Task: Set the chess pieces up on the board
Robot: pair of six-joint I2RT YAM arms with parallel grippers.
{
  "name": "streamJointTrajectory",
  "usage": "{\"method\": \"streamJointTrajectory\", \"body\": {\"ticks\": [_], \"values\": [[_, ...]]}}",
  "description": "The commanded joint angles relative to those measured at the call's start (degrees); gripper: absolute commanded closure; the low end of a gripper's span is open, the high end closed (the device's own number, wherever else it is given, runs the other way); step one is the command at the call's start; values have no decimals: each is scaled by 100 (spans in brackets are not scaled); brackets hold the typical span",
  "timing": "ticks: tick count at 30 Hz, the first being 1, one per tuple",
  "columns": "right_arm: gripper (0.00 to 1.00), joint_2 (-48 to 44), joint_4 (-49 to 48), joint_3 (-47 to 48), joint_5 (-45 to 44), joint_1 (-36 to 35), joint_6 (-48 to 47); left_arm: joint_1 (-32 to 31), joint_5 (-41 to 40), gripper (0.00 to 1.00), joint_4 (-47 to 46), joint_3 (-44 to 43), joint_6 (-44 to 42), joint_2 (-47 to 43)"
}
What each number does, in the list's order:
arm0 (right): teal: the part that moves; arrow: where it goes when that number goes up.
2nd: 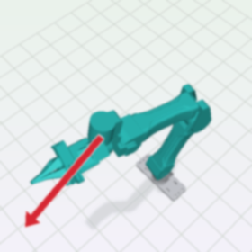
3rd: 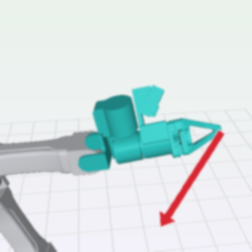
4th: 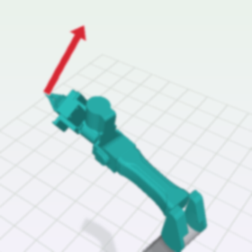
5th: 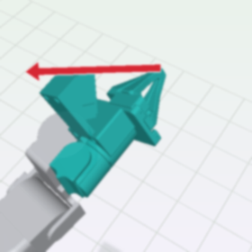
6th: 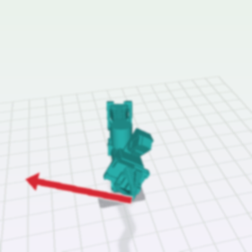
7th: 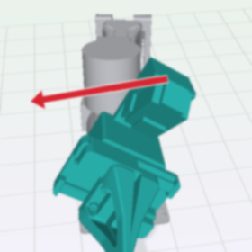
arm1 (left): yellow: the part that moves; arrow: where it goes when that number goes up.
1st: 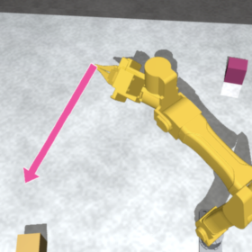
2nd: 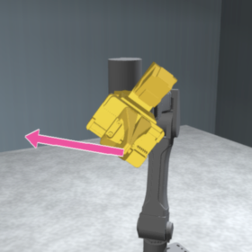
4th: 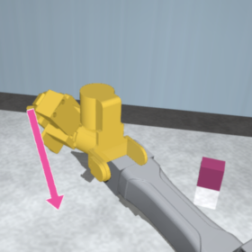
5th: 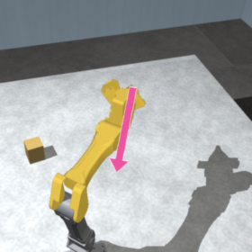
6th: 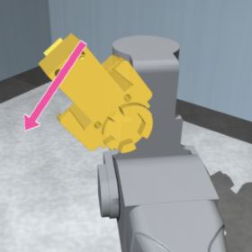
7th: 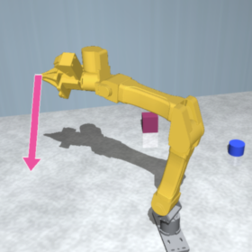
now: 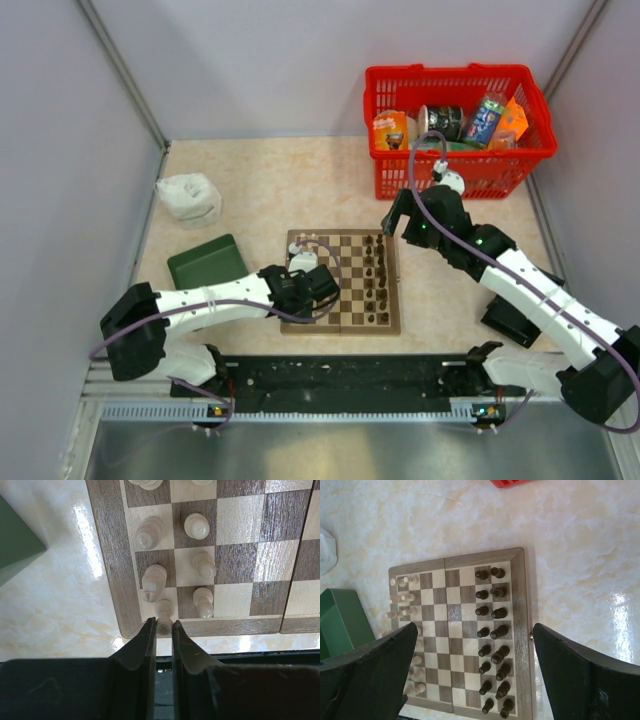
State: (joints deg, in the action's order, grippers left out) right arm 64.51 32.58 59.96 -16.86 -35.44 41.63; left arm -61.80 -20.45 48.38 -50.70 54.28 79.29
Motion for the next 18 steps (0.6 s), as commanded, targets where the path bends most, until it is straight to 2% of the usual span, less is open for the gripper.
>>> {"method": "streamJointTrajectory", "body": {"ticks": [1, 18], "values": [[1, 0, -138, 121, -19, 46, -41, 19, 15, 96, 48, 121, 30, 114], [1, -53, -129, 85, 7, 46, -23, 28, -38, 99, 180, 192, 82, 17]]}}
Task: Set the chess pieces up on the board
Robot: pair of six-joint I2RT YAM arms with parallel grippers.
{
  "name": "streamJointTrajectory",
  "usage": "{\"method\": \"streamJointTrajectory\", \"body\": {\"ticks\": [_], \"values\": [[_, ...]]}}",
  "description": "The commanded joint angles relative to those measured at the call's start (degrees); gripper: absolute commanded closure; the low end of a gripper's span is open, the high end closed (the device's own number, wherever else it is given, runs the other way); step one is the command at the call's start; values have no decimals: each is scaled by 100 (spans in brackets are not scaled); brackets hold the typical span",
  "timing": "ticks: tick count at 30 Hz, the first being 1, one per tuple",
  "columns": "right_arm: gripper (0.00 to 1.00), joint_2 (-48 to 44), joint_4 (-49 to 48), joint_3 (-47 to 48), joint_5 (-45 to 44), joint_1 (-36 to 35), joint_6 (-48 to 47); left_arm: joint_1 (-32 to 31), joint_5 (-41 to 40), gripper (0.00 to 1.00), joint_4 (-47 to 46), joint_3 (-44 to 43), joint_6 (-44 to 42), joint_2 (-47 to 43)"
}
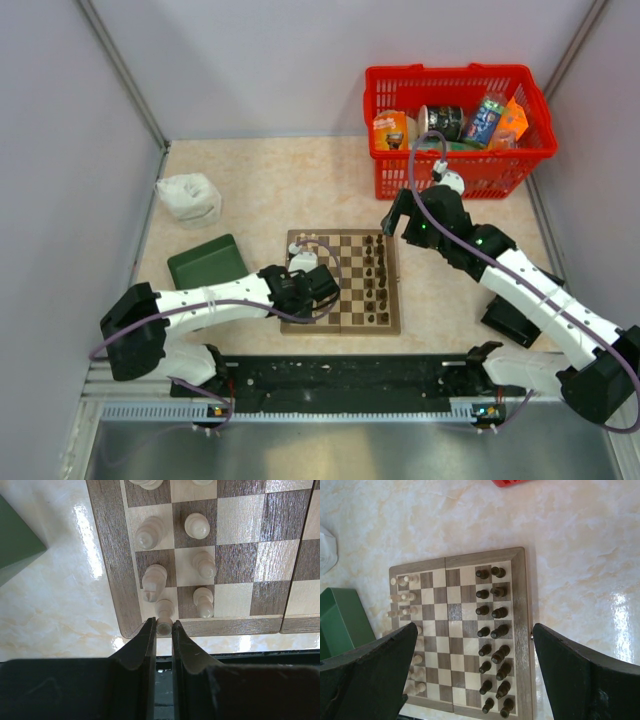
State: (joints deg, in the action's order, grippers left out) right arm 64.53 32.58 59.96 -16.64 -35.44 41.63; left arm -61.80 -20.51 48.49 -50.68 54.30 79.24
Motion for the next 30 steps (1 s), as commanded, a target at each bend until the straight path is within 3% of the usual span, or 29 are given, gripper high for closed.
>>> {"method": "streamJointTrajectory", "body": {"ticks": [1, 22, 30], "values": [[1, -55, -138, 86, -14, 37, -32, 19, -40, 99, 178, 216, 89, -14], [1, -46, -138, 59, 38, 46, -32, 28, -84, 94, 82, 190, 45, -32], [1, -46, -138, 42, 30, 46, -40, 36, -102, 98, 117, 67, 10, 21]]}}
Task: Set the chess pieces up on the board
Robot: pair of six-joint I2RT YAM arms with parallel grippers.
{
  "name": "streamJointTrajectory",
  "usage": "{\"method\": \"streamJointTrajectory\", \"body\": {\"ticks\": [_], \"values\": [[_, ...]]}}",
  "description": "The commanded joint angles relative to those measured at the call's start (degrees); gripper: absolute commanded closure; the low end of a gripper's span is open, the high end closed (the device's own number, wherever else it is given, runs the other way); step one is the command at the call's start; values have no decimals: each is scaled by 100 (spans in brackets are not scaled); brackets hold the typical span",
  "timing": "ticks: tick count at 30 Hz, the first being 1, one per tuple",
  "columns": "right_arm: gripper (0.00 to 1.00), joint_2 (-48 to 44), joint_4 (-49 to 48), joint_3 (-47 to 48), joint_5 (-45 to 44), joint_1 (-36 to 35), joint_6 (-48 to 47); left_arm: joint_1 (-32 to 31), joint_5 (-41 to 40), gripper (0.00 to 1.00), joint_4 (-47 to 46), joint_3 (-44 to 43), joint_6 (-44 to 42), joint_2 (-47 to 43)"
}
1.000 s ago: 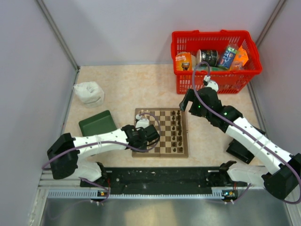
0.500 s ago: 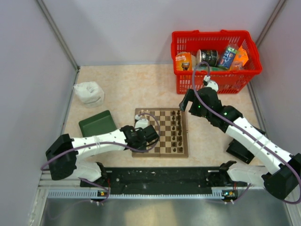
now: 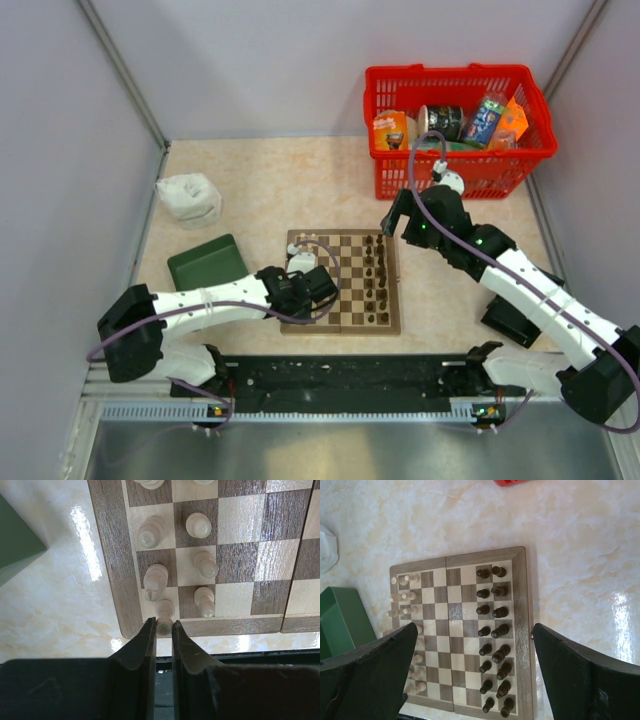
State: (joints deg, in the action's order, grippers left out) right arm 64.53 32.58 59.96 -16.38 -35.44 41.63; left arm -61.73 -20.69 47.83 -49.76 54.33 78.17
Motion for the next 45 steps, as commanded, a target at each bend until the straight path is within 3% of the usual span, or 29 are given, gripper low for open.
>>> {"method": "streamJointTrajectory", "body": {"ticks": [1, 25, 45], "values": [[1, -46, -138, 33, 3, 46, -32, 30, -85, 99, 200, -34, 8, 137], [1, -37, -155, 15, 39, 37, -23, 47, -32, 99, 95, 54, 8, 31], [1, -11, -164, 24, 74, 46, -49, 47, -102, 73, 226, -87, -10, -12]]}}
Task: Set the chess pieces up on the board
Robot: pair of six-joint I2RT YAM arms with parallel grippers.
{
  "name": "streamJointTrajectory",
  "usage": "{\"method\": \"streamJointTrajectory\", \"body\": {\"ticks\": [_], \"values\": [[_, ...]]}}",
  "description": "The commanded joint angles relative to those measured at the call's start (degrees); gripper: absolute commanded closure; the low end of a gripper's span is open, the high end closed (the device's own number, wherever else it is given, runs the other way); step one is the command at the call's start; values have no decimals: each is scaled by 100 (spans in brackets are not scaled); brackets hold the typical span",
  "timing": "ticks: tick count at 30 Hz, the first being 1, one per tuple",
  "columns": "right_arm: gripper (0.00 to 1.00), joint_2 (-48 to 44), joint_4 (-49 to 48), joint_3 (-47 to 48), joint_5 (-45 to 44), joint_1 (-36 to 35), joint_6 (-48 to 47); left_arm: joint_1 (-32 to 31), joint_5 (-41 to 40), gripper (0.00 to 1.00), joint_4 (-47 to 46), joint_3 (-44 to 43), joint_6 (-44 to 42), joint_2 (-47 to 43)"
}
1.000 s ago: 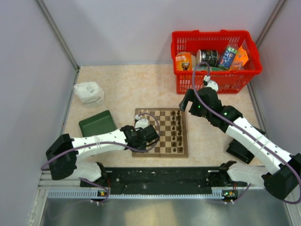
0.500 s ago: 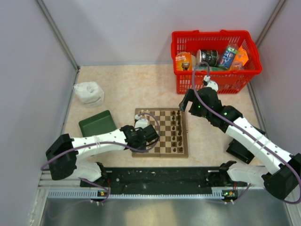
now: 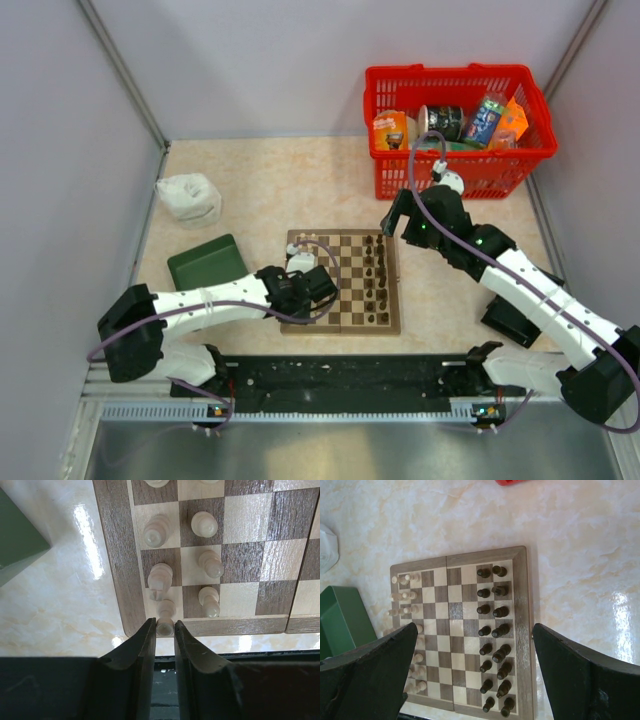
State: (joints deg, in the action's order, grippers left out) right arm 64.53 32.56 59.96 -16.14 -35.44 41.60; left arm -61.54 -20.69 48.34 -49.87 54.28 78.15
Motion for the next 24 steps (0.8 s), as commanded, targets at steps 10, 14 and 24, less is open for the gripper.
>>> {"method": "streamJointTrajectory", "body": {"ticks": [10, 14, 24], "values": [[1, 15, -153, 68, 102, 46, -38, 37, -286, 57, 351, -225, 47, -291], [1, 24, -153, 68, 111, 46, -47, 28, -497, 49, 474, -444, 4, -554], [1, 51, -171, 94, 252, 46, -65, 334, -1526, 34, 441, -823, -505, -1275]]}}
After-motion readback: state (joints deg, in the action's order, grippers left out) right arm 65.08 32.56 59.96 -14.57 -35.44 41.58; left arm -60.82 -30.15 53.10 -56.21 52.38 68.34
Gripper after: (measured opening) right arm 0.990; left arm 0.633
